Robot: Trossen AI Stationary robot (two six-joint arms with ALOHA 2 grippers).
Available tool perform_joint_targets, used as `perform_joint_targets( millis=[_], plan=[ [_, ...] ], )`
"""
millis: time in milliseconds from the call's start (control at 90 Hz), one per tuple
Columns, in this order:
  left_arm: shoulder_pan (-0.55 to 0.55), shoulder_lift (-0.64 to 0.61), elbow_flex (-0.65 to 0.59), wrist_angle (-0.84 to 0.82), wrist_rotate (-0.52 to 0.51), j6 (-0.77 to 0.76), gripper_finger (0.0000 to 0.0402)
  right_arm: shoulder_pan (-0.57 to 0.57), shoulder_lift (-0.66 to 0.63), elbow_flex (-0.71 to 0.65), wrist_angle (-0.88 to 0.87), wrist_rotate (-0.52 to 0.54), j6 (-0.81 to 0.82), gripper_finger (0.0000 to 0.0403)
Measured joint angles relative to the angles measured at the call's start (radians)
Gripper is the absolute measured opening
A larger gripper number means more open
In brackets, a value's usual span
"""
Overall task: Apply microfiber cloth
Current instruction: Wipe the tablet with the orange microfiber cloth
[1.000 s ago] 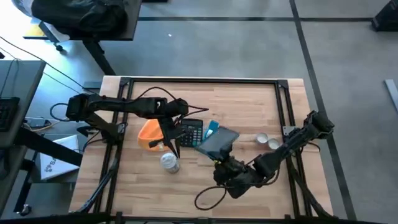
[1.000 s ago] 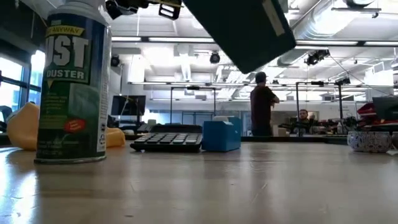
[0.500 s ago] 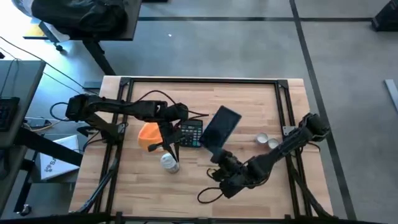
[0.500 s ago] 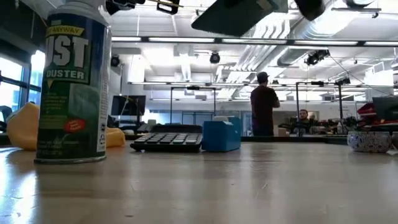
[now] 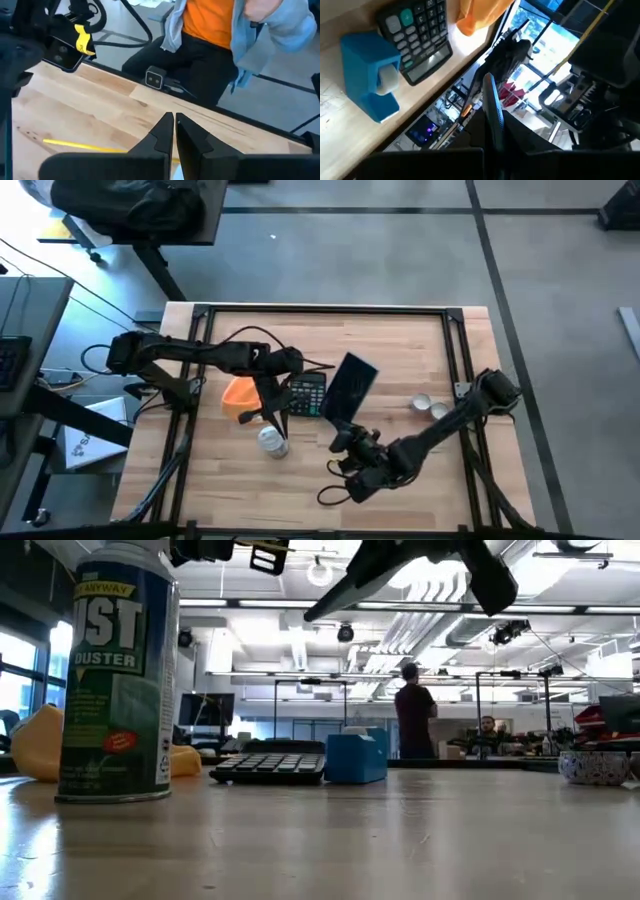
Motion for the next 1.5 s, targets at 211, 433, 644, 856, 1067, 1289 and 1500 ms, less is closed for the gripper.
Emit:
perform_joint_targets(
  millis=[211, 433, 644, 856, 1067, 1289, 1500],
  plan=[
    [0.000, 0.000, 0.000, -0.017, -0.001, 0.009, 0.0000, 0.000, 0.016, -0.009, -0.085, -0.016, -0.093, 0.0000],
    [0.000, 0.000, 0.002, -0.059, -0.019, 0.000, 0.0000, -0.001, 0.032, -0.009, -0.138, 0.000, -0.091, 0.0000],
    [0.003, 0.000, 0.002, -0.063, -0.032, 0.000, 0.0000, -0.001, 0.032, -0.009, -0.133, 0.012, -0.066, 0.0000],
    [0.033, 0.000, 0.002, -0.065, -0.038, -0.002, 0.0000, -0.006, 0.032, -0.009, -0.133, 0.029, -0.077, 0.0000],
    [0.063, 0.000, 0.002, -0.068, -0.041, -0.002, 0.0000, -0.021, 0.032, -0.009, -0.133, -0.001, -0.099, 0.0000],
    [0.051, -0.006, 0.002, -0.070, -0.042, -0.002, 0.0000, -0.032, 0.032, -0.009, -0.132, -0.016, -0.130, 0.0000],
    [0.025, -0.030, 0.028, -0.072, -0.073, -0.005, 0.0000, -0.048, 0.032, -0.009, -0.109, -0.020, -0.205, 0.0000]
  ],
)
